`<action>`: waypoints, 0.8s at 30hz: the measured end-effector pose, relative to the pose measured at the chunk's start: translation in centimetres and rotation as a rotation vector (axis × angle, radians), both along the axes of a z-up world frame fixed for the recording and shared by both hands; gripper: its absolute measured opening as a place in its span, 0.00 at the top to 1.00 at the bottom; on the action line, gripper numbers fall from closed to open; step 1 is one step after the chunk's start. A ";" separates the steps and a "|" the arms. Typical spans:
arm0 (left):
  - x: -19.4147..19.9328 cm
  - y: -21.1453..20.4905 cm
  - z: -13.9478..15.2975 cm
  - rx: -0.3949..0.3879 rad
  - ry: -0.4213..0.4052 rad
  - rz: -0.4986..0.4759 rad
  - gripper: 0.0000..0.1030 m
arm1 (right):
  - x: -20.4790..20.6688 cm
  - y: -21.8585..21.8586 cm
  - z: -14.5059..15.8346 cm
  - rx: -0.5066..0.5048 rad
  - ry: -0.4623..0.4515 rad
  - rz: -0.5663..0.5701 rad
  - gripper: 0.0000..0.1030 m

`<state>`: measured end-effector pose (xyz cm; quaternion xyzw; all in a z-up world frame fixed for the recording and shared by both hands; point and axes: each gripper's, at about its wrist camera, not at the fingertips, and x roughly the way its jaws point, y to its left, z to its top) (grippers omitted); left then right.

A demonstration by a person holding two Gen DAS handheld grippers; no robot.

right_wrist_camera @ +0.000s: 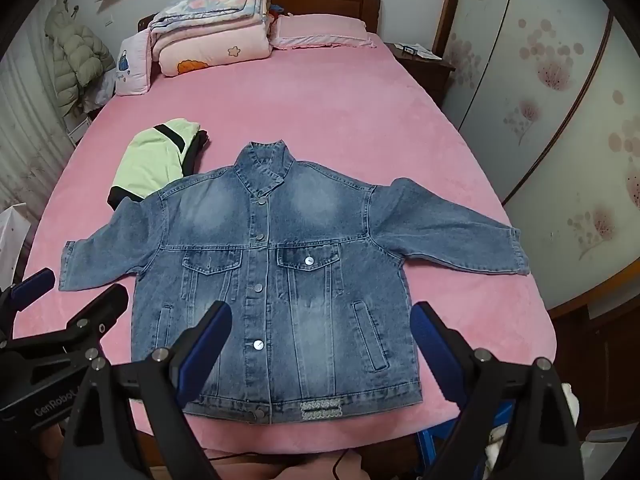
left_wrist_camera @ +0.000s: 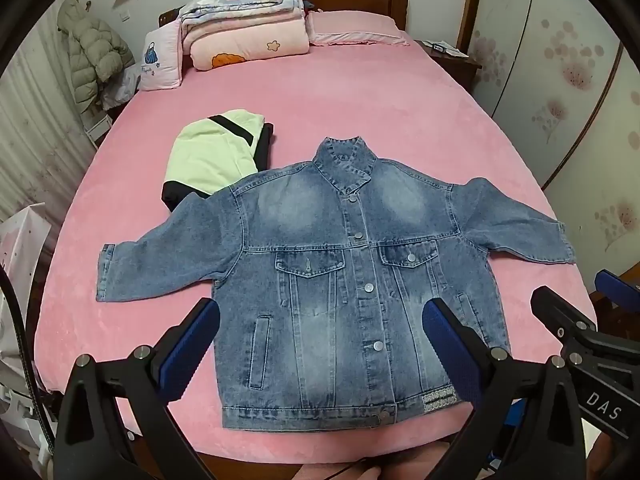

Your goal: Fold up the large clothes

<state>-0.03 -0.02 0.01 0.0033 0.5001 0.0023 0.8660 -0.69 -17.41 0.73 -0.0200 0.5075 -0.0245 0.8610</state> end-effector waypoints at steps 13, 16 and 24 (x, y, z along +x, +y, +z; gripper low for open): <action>-0.5 0.2 0.3 -0.019 -0.003 -0.015 0.03 | -0.9 -0.2 0.4 0.004 -0.002 -0.009 0.11; -0.5 0.0 0.2 -0.021 -0.003 -0.019 0.03 | -0.8 0.0 0.5 0.006 0.002 -0.014 0.11; -0.5 -0.1 0.5 -0.021 -0.012 -0.023 0.03 | -0.8 -0.3 0.7 0.003 0.002 -0.018 0.11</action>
